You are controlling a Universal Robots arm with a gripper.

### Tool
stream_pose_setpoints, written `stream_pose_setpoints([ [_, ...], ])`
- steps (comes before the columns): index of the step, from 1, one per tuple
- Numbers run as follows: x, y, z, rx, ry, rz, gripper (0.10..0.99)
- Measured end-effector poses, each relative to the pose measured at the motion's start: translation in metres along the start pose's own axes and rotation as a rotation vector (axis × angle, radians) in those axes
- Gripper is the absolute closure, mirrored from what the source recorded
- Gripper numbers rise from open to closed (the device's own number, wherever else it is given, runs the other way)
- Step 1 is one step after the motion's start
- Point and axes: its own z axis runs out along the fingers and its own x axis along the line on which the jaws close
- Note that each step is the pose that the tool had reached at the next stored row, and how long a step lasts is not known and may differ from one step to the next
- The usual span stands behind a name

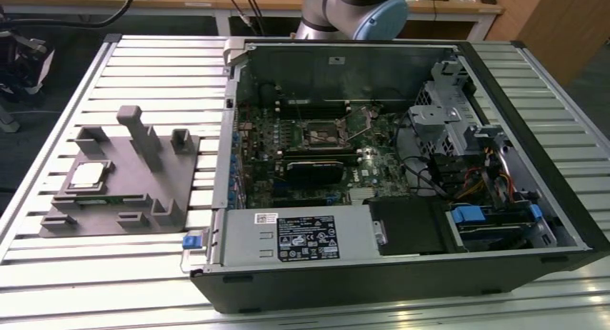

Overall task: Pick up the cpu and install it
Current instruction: 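Pick up the cpu and move it towards the insertion slot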

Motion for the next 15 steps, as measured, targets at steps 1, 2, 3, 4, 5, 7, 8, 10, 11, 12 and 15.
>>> stream_pose_setpoints([
  [1,-0.0002,-0.0016,0.0020,0.000,0.0000,-0.002,0.918],
  [2,-0.0002,-0.0024,0.0038,0.000,0.0003,-0.006,0.855],
  [3,-0.0003,-0.0028,0.0055,0.000,0.0014,-0.008,0.796],
  [4,-0.0003,-0.0032,0.0073,0.000,0.0022,-0.011,0.796],
  [5,-0.0003,-0.0036,0.0090,0.000,0.0029,-0.014,0.737],
  [7,-0.0004,-0.0043,0.0126,0.000,0.0043,-0.018,0.678],
  [8,-0.0004,-0.0044,0.0146,0.000,0.0049,-0.019,0.620],
  [10,-0.0005,-0.0049,0.0181,0.000,0.0056,-0.020,0.557],
  [11,-0.0006,-0.0052,0.0197,0.001,0.0063,-0.021,0.557],
  [12,-0.0006,-0.0055,0.0215,0.001,0.0068,-0.022,0.545],
  [15,-0.0007,-0.0065,0.0269,0.000,0.0088,-0.023,0.490],
])
